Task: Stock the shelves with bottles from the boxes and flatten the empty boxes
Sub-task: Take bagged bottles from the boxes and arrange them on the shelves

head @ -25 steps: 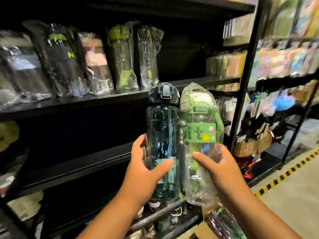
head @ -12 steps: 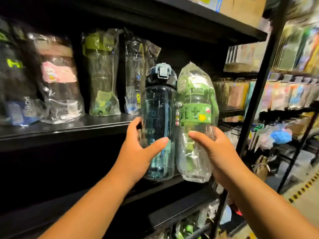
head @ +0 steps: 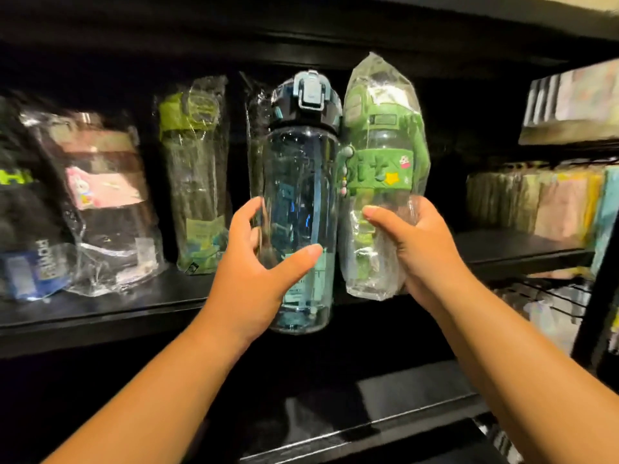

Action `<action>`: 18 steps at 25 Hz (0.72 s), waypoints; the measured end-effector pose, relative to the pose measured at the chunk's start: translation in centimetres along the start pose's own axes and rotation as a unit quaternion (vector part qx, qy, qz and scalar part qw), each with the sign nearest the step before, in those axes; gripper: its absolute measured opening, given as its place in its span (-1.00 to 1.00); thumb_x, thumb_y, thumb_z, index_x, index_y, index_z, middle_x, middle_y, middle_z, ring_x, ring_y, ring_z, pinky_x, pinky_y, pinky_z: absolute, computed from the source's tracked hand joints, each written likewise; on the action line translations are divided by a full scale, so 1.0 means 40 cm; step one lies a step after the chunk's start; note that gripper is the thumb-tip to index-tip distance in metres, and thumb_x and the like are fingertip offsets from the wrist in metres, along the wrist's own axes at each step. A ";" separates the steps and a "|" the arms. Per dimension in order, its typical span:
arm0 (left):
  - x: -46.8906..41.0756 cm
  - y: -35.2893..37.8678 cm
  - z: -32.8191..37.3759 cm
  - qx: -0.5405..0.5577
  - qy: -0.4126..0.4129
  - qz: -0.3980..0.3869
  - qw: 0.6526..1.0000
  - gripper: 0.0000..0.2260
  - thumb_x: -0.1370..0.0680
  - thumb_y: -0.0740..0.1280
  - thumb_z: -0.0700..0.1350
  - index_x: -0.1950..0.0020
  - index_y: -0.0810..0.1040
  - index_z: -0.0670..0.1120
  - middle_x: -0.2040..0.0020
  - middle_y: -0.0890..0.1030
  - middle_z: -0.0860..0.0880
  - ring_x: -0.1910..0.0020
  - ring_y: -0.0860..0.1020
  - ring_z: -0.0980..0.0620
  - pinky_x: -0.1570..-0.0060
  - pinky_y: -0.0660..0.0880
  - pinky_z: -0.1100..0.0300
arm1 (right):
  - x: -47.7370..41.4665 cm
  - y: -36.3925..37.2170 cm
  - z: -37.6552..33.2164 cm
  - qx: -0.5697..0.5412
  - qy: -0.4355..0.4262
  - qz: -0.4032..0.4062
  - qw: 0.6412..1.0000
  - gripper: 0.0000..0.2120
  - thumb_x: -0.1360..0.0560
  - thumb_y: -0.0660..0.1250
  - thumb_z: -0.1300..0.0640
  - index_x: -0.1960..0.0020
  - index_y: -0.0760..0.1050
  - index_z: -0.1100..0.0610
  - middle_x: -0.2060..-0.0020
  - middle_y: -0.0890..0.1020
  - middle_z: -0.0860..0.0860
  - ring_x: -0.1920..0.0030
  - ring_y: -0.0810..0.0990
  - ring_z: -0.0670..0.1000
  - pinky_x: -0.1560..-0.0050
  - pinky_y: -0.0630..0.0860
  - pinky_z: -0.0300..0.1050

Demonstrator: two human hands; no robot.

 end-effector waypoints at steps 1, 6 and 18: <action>-0.013 0.006 0.002 -0.009 -0.003 0.012 1.000 -0.10 -0.15 0.53 0.43 -0.42 0.24 0.38 -0.46 0.43 0.07 -0.46 0.39 0.01 -0.38 0.37 -0.16 | -0.036 -0.005 0.005 0.008 -0.010 -0.005 1.000 -0.35 -0.23 0.61 -0.05 -0.25 0.48 0.05 -0.08 0.69 -0.01 -0.07 0.69 -0.01 -0.16 0.59 0.08; -0.044 0.040 0.022 -0.063 0.002 0.077 0.995 -0.17 -0.27 0.55 0.30 -0.44 0.24 0.26 -0.41 0.40 0.19 -0.43 0.35 0.21 -0.36 0.37 0.07 | -0.189 -0.035 0.090 0.106 -0.011 -0.028 0.994 -0.18 -0.23 0.62 -0.11 -0.38 0.34 0.00 -0.22 0.57 -0.07 -0.21 0.57 -0.03 -0.26 0.52 0.07; -0.033 0.104 0.033 -0.139 -0.002 0.172 0.975 -0.19 -0.26 0.48 0.29 -0.43 0.19 0.31 -0.46 0.37 0.12 -0.44 0.36 0.12 -0.42 0.35 -0.06 | -0.296 0.034 0.171 0.175 0.022 -0.089 0.980 -0.19 -0.32 0.60 -0.10 -0.33 0.23 0.21 -0.14 0.42 0.03 -0.12 0.44 0.03 -0.01 0.38 -0.10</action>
Point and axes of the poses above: each hand's wrist, its own x-axis away from the middle knuckle, its own y-axis out of the palm, z = x × y, the point moved 9 cm from there along -x, towards the middle knuckle
